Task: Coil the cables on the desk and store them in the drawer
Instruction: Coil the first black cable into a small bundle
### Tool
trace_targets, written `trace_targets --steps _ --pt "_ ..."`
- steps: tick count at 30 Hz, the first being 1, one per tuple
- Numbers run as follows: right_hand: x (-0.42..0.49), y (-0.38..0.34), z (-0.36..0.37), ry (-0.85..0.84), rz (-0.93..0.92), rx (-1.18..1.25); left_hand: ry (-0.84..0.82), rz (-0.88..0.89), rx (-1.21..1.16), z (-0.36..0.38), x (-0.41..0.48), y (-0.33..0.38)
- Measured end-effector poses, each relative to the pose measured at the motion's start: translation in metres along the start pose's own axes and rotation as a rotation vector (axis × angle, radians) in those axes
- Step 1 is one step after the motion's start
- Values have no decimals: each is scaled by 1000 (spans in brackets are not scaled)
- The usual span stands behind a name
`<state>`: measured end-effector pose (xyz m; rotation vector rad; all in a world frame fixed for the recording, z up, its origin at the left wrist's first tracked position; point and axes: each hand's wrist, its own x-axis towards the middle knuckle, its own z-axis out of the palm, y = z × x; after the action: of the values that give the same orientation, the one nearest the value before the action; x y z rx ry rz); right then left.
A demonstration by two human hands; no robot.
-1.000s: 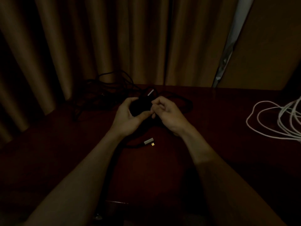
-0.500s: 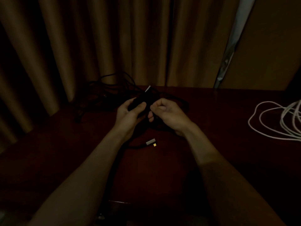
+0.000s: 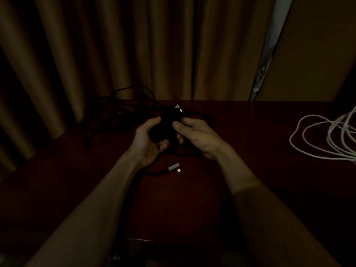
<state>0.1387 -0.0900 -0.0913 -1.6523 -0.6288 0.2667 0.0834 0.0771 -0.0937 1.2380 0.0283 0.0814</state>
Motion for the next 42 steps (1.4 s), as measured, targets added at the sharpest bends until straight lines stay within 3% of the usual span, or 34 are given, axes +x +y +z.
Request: trace_targets --steps 3,6,8,10,15,21,26,30,36,42 --pt "-1 0 1 46 -13 8 90 27 133 -2 5 -3" --pt "0 -1 3 119 -30 -49 212 290 514 -6 6 -7" --pt "0 1 5 148 -30 -62 158 406 680 -7 3 -9" --pt "1 0 8 160 -25 -74 88 408 778 -6 2 -13" --pt "3 -7 12 98 41 -130 107 477 915 -12 6 -15" --pt "4 -7 6 4 139 -85 109 379 691 -15 6 -16" --pt "2 -4 -1 -69 52 -69 116 244 438 -13 5 -7" --pt "1 -5 -6 -28 -40 -150 144 146 320 -10 4 -3" --pt "-3 -8 -4 72 -38 -265 37 96 163 -4 4 1" --pt "-4 -13 10 21 -41 -77 -107 7 42 4 -4 6"
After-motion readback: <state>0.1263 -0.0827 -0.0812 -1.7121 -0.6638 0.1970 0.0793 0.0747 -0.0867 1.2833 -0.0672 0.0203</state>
